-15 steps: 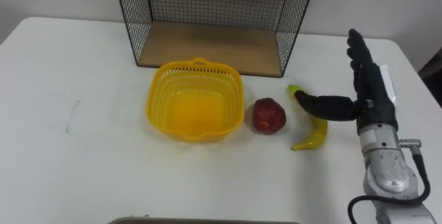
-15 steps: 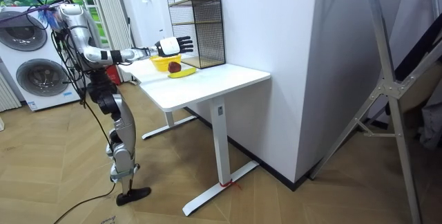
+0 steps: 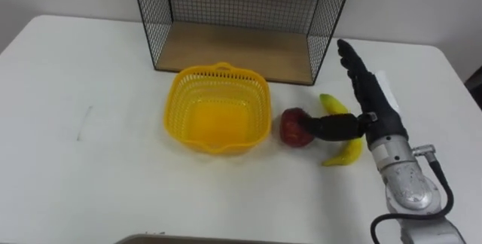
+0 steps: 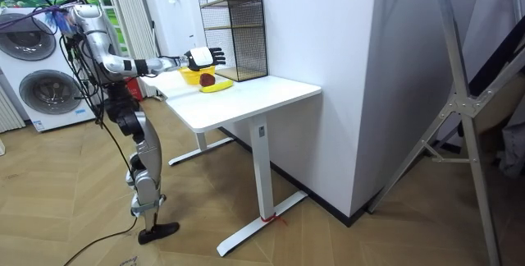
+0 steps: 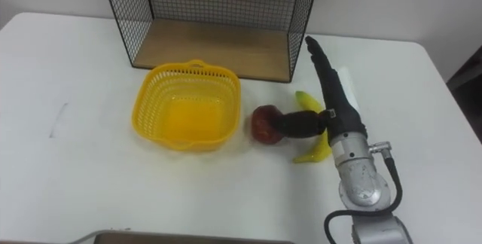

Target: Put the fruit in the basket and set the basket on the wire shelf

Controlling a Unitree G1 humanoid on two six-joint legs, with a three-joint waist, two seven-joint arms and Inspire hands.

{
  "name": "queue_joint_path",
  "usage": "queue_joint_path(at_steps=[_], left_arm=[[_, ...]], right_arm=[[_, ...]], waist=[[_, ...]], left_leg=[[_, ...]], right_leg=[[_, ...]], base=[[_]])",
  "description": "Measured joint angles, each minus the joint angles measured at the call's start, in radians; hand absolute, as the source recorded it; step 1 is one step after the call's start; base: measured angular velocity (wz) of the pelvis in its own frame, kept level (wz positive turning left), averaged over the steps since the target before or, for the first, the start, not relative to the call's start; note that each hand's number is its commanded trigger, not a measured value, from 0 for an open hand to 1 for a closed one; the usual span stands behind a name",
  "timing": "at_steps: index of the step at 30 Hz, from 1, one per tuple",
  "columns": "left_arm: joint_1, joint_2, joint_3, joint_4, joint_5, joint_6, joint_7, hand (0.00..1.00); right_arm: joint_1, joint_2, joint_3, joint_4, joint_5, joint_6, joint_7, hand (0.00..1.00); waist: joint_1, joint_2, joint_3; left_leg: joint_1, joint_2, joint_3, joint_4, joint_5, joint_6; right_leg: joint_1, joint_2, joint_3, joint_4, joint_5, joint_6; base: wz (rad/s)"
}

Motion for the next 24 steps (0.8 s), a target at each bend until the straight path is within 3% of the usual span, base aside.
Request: queue_joint_path(at_steps=[12,24], left_arm=[[-0.014,0.002,-0.035,0.001,0.001,0.0,-0.004,0.0],[-0.015,0.002,-0.037,0.014,0.002,0.003,-0.003,0.0]], right_arm=[[0.005,-0.001,0.048,0.025,-0.001,0.003,0.091,0.0],[0.005,-0.003,0.075,0.146,-0.008,0.046,0.118,0.0]], waist=[[0.005,-0.001,-0.0002],[0.007,0.0,0.0004]], left_leg=[[-0.004,-0.001,-0.011,0.008,0.0,0.0],[0.004,-0.002,-0.02,0.013,0.0,0.0]], right_leg=[[0.015,0.0,-0.01,-0.012,0.0,0.0],[0.036,-0.001,-0.022,-0.015,0.0,0.0]], base=[[0.02],[0.02]])
